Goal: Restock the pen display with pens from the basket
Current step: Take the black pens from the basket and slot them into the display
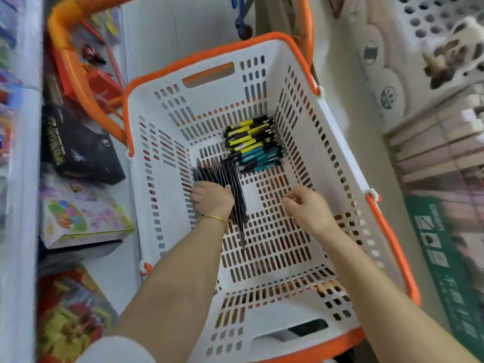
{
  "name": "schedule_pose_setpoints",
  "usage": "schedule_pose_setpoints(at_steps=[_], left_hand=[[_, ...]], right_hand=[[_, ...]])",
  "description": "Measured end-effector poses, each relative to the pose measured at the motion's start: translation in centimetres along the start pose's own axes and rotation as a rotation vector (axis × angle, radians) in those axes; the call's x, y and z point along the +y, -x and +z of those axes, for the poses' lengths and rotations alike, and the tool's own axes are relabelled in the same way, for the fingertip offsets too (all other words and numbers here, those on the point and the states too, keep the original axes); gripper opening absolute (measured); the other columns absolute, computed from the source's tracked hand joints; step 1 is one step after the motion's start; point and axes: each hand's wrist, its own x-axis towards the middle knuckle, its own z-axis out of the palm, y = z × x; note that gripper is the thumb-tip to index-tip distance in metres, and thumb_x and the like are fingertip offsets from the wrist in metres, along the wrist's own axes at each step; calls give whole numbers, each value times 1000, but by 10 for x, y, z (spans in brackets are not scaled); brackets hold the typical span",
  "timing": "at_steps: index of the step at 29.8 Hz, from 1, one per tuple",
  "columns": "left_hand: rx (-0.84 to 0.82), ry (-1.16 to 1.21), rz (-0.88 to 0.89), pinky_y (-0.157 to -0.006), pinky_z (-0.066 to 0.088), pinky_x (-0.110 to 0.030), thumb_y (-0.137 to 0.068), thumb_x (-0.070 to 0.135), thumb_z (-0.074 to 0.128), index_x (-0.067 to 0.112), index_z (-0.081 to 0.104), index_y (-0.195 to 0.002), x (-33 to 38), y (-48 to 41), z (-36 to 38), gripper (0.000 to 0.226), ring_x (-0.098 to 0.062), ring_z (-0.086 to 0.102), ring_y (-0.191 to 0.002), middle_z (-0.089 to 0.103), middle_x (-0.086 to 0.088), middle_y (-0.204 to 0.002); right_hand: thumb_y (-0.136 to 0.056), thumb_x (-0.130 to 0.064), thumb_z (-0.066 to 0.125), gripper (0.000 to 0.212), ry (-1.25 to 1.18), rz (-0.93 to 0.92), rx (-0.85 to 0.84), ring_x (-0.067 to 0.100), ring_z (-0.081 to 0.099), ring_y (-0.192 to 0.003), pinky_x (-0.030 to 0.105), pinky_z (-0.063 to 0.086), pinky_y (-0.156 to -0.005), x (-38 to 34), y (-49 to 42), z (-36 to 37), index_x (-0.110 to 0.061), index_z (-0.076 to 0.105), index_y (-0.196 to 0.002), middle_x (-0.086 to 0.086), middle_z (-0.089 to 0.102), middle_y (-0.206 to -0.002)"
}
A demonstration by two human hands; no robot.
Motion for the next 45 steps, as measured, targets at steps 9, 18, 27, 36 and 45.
schedule_pose_setpoints(at_steps=[9,18,27,36,45], left_hand=[[3,-91,-17,-106,36,-43,-92,43,62,-4,28,-139,8,-10,9,74,-36,29,-134,28,-23,-145],[-115,-23,-136,-107,36,-43,-91,42,64,-4,25,-141,10,-25,2,79,-36,33,-137,32,-24,-147],[-172,217,-160,-93,52,-44,-86,31,69,0,25,-136,5,-32,4,73,-34,59,-109,54,-18,-125],[-126,465,-157,-71,56,-33,-81,10,67,-4,57,-115,-14,-23,7,38,-27,63,-79,65,-16,-97],[-198,820,-164,-88,50,-36,-86,11,64,-2,50,-120,-15,22,-23,39,-27,56,-96,55,-6,-97]], right_hand=[[-98,-21,50,20,-7,6,-16,15,60,-76,29,51,-71,2,-5,4,-11,61,-111,-1,63,-85],[-98,-20,50,24,-12,14,-10,8,58,-80,23,49,-74,3,-7,6,-10,60,-117,-3,60,-93],[-98,-20,49,23,-19,50,-17,9,57,-83,24,48,-77,7,-8,8,-11,60,-117,-4,60,-92],[-98,-20,50,20,-6,73,-18,5,55,-77,20,44,-70,8,-6,10,-11,60,-112,-7,57,-85],[-98,-18,49,18,-44,76,-37,9,54,-67,23,49,-64,0,3,6,-9,61,-109,-1,59,-81]])
